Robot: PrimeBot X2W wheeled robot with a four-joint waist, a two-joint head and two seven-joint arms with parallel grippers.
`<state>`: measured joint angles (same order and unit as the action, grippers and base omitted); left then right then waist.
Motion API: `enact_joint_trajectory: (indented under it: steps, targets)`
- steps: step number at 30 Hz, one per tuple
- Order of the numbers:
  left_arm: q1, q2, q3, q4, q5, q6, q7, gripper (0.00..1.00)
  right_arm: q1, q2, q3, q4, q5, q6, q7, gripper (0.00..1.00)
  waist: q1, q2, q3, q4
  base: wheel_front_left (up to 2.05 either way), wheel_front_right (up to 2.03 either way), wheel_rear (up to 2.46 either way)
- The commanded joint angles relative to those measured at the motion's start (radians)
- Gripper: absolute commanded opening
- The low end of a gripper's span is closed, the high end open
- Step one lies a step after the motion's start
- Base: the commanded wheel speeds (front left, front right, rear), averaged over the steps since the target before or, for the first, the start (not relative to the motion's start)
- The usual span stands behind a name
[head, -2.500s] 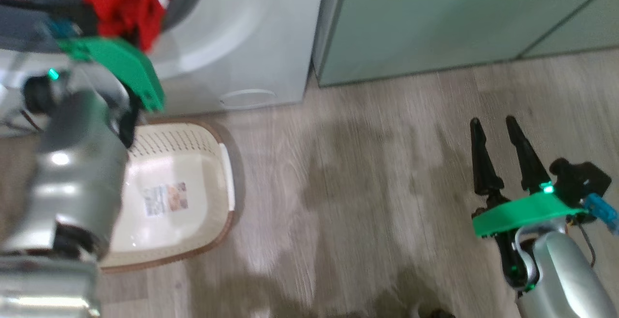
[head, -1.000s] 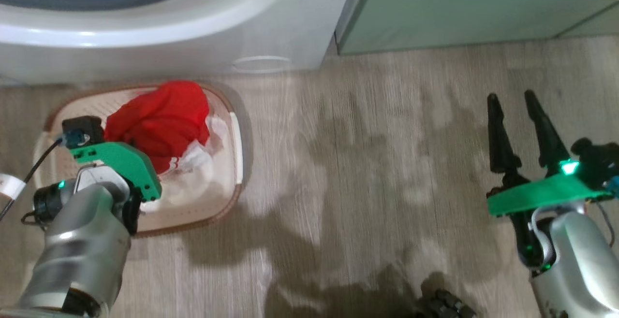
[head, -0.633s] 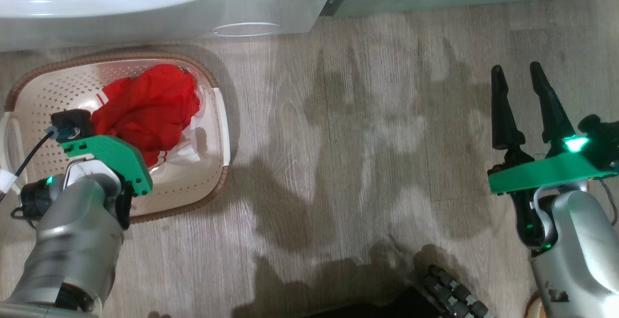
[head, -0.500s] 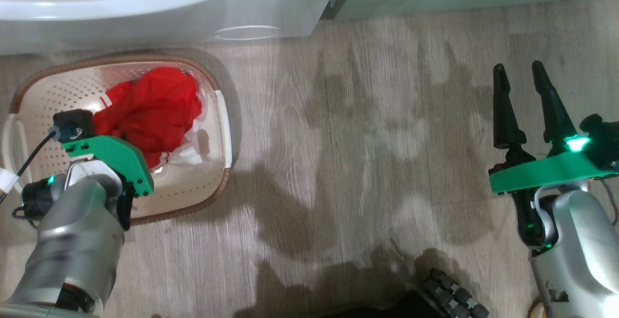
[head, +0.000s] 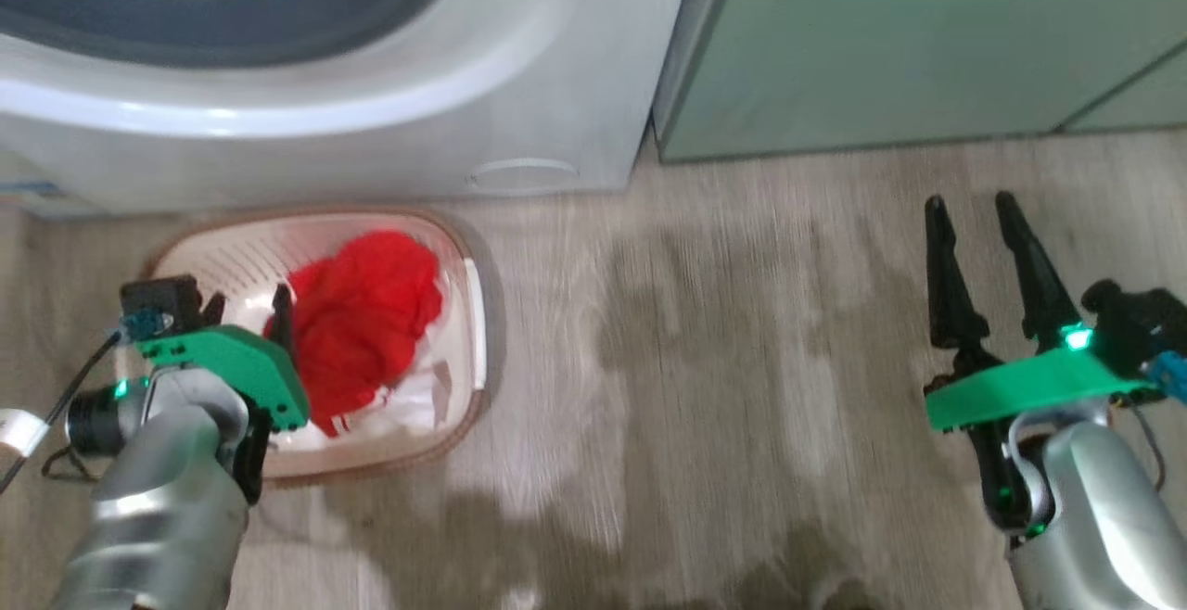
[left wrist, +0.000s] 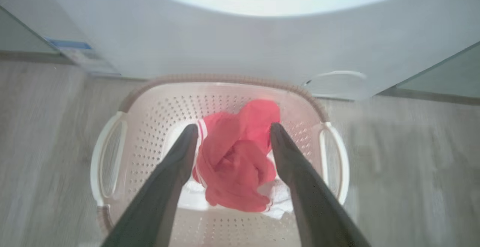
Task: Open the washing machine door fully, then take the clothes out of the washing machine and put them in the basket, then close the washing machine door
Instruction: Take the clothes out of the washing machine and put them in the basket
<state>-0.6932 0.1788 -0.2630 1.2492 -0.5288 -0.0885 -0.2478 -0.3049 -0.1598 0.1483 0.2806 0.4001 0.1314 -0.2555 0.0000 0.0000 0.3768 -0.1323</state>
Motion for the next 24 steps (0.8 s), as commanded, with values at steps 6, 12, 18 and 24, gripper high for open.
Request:
enact_joint_trajectory:
  steps: [6, 12, 18, 24]
  targets:
    - [0.101, 0.072, 0.097, -0.261, 0.053, -0.016, -0.014, 1.00, 0.070, 0.010, 0.010, -0.016, 0.000, -0.001, -0.006, 1.00, 0.0000, 0.0000, -0.181, 0.038, 0.00, 0.00, 0.00]
    - [0.245, 0.072, 0.192, -0.467, 0.119, -0.018, -0.014, 1.00, 0.127, 0.022, 0.002, -0.013, -0.004, -0.001, -0.006, 1.00, 0.0000, 0.0000, -0.277, 0.038, 0.00, 0.00, 0.00]
    - [0.399, 0.052, 0.283, -0.637, 0.176, -0.004, -0.014, 1.00, 0.169, 0.032, -0.002, -0.008, -0.011, -0.001, -0.006, 1.00, 0.0000, 0.0000, -0.338, 0.027, 0.00, 0.00, 0.00]
    - [0.538, 0.000, 0.353, -0.772, 0.229, -0.001, -0.014, 1.00, 0.197, 0.041, -0.004, -0.009, -0.023, -0.001, -0.006, 1.00, 0.0000, 0.0000, -0.370, 0.026, 0.00, 0.00, 0.00]
